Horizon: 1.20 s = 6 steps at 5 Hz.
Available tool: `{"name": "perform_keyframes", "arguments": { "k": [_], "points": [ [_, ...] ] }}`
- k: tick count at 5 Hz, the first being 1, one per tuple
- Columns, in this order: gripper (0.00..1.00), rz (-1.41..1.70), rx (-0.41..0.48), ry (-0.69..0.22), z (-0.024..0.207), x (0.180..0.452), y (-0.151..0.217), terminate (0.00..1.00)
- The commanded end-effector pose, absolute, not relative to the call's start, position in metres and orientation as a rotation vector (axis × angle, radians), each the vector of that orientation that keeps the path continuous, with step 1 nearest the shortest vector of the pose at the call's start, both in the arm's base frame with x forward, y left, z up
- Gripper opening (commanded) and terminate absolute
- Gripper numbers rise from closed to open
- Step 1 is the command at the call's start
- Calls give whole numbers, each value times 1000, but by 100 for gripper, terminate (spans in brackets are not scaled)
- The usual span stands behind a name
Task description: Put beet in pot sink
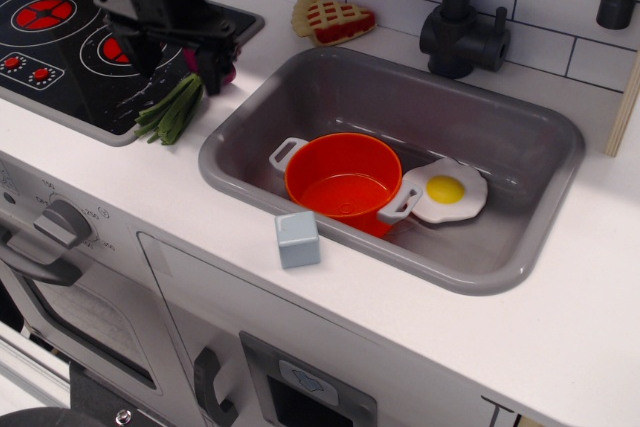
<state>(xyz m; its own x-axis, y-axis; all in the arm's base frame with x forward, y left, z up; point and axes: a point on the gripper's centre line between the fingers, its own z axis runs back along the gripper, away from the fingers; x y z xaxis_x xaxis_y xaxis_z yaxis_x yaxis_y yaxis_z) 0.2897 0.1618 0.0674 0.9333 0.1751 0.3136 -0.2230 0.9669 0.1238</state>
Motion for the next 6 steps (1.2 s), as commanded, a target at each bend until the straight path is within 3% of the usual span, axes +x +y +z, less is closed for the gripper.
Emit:
{"name": "perform_keyframes", "arguments": {
  "k": [1,2,4,5,6],
  "points": [
    [100,179,174,-315,64,295,161,0],
    [0,202,167,-313,61,295,159,0],
    [0,244,158,-296,62,299,157,0],
    [0,278,153,-338,74,297,151,0],
    [0,316,91,-388,101,293,133,0]
  ]
}}
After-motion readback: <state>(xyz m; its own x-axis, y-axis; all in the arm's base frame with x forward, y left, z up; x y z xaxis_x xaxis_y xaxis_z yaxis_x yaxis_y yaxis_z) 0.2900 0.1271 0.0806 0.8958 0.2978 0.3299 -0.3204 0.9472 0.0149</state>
